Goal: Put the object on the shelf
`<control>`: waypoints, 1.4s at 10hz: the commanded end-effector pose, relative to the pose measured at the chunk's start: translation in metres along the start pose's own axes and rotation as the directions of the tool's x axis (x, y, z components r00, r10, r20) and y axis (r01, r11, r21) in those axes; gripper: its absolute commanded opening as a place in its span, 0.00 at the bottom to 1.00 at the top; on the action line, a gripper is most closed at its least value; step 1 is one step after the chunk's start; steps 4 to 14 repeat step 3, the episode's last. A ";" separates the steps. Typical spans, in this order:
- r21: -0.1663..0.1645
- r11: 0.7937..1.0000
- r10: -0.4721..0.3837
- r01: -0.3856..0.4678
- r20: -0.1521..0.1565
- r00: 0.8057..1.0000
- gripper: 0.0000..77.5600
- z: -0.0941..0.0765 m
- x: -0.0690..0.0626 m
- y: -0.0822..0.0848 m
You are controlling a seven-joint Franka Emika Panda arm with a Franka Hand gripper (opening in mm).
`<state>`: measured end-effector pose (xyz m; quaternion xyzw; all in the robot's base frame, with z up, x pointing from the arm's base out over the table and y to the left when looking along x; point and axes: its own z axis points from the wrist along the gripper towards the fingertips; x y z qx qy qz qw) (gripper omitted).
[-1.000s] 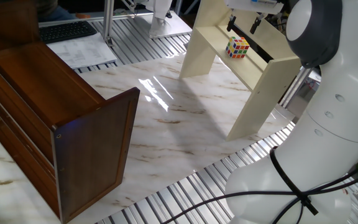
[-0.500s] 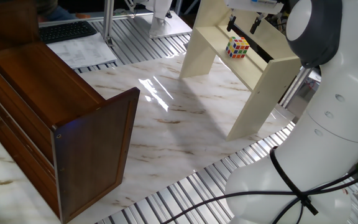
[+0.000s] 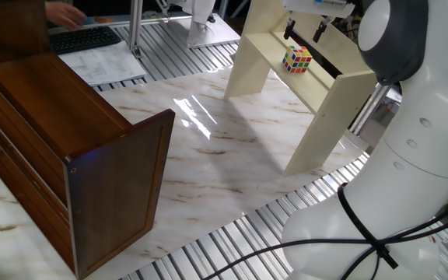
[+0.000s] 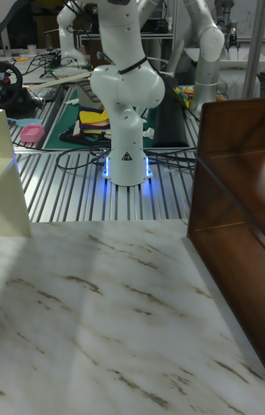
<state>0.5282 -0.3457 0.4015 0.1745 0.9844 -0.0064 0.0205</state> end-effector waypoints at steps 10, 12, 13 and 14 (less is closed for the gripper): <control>-0.001 1.000 -0.004 0.004 0.012 1.000 1.00 -0.032 0.000 -0.016; -0.001 1.000 -0.004 0.004 0.012 1.000 1.00 -0.032 0.000 -0.016; -0.001 1.000 -0.004 0.004 0.012 1.000 1.00 -0.032 0.000 -0.016; -0.001 1.000 -0.004 0.004 0.012 1.000 1.00 -0.032 0.000 -0.016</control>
